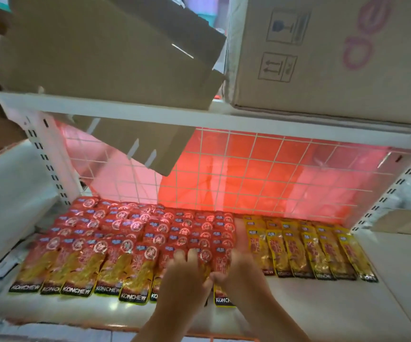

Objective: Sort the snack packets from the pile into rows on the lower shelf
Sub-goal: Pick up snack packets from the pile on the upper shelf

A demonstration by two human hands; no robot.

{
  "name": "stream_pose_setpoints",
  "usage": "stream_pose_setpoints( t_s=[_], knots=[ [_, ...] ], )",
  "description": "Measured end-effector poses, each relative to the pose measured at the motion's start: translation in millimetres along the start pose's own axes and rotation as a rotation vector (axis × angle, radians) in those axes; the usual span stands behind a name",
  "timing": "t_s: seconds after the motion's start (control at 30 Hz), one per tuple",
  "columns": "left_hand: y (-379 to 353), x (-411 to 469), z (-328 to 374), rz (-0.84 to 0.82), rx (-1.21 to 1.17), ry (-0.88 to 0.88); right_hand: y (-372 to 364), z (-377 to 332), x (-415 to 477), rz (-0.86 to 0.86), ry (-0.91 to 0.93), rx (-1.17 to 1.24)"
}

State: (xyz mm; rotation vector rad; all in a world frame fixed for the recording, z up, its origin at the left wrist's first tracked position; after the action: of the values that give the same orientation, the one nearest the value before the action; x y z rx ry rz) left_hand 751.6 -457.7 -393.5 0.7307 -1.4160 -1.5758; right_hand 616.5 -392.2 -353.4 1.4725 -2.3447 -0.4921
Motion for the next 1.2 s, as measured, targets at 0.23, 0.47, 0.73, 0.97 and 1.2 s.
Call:
stream_pose_setpoints(
  t_s=[0.23, 0.47, 0.73, 0.97, 1.2],
  knots=[
    [4, -3, -9, -0.051, -0.065, -0.071, -4, 5, -3, -0.039, 0.010, 0.008],
    [1, -9, -16, -0.011, -0.130, -0.109, -4, 13, -9, -0.027, 0.038, -0.199],
    [6, -12, -20, 0.021, -0.284, -0.146, -6, 11, -12, 0.001, 0.041, -0.310],
    [6, -22, -42, 0.175, -0.080, -0.225, -6, 17, -13, -0.009, 0.042, -0.359],
    [5, -21, -39, 0.087, -0.098, -0.114, -4, 19, -13, -0.048, -0.020, -0.444]
  ],
)
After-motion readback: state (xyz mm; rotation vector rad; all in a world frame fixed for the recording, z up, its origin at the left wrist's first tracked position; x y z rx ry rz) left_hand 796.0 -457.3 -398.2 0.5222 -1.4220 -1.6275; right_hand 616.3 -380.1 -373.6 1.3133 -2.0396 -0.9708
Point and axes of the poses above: each hand's wrist, its own x-axis towards the middle knuckle, its own y-axis out of the back of the hand, z = x × y, the point moved 1 cm from there along x, towards the middle knuckle, and after that the axes turned 9 degrees about x, right-handed, at the moved point
